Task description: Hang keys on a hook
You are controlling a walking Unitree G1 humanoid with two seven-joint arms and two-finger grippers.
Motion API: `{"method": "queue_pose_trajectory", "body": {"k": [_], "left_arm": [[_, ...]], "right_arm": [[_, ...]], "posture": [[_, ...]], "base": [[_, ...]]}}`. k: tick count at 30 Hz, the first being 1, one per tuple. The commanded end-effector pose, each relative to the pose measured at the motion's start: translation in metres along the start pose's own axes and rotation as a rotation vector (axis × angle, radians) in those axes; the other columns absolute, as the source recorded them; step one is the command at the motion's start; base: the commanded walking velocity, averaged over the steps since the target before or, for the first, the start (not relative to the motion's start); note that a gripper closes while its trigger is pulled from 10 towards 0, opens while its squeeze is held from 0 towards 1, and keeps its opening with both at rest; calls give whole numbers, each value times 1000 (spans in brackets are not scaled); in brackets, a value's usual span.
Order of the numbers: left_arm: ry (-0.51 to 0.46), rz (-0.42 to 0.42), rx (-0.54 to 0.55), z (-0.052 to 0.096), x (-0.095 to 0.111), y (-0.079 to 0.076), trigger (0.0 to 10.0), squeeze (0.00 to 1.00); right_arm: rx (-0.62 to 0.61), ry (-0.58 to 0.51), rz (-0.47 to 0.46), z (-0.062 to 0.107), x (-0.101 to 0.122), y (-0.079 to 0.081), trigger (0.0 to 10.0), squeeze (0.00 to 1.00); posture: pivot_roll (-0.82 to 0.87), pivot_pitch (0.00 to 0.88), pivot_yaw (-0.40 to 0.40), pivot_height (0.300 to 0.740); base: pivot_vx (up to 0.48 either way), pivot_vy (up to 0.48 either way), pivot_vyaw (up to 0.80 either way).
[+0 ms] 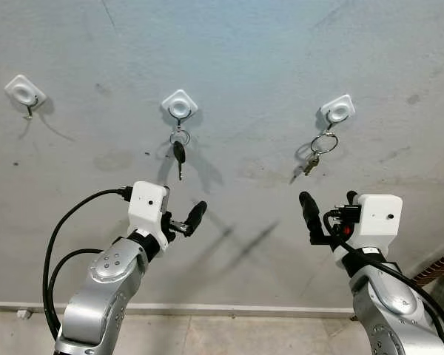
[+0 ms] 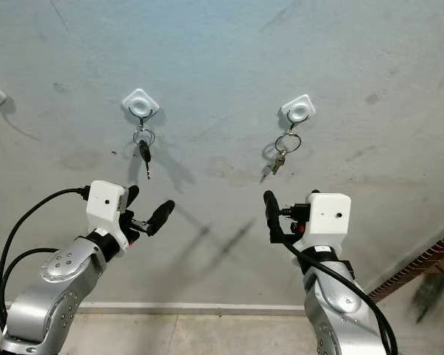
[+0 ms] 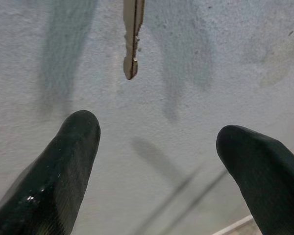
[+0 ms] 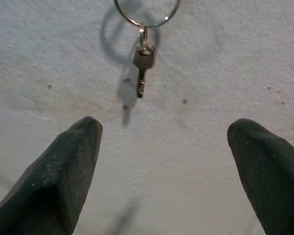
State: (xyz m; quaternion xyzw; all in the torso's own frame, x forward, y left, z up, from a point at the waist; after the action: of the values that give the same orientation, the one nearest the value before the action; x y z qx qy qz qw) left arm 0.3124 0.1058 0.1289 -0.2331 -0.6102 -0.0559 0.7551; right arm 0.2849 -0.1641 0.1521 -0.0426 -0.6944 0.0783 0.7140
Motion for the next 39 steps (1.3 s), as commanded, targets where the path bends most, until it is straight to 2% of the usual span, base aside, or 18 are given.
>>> {"method": "queue_pose_trajectory", "body": {"k": [1,25,33,39], "left_arm": [[6,-5,2,1,0,-1,10000,0],[25,-7,-2,1,1,1,10000,0],[24,-6,0,1,2,2,10000,0],[27,-5,0,0,2,2,10000,0]], "right_arm": [[-11,-7,-5,0,2,-3,10000,0],[-17,-1,-16,-6,0,-3,10000,0],[-21,-3,-20,-8,1,-4,10000,0],[-23,-1,-23,-8,0,-4,10000,0]], "posture": [[89,0,-43,740],[96,0,-33,740],[99,0,-34,740],[99,0,-35,740]], "base": [[0,0,0],[0,0,0],[-278,0,0],[-380,-272,0]]}}
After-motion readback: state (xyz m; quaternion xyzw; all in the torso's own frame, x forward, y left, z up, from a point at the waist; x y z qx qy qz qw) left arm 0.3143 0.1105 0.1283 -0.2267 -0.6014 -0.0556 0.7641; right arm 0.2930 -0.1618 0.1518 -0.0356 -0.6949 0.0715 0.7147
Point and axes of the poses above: a point about 5 cm out from each wrist's last joint towards the gripper, its own z axis pointing back from the gripper into the wrist, its own x axis along the axis of the wrist's last joint, y = z × x, the point moved 5 cm from there along -z, pointing out of the wrist towards the gripper, and after that the axes turned 13 degrees about z, right-handed, at the moved point
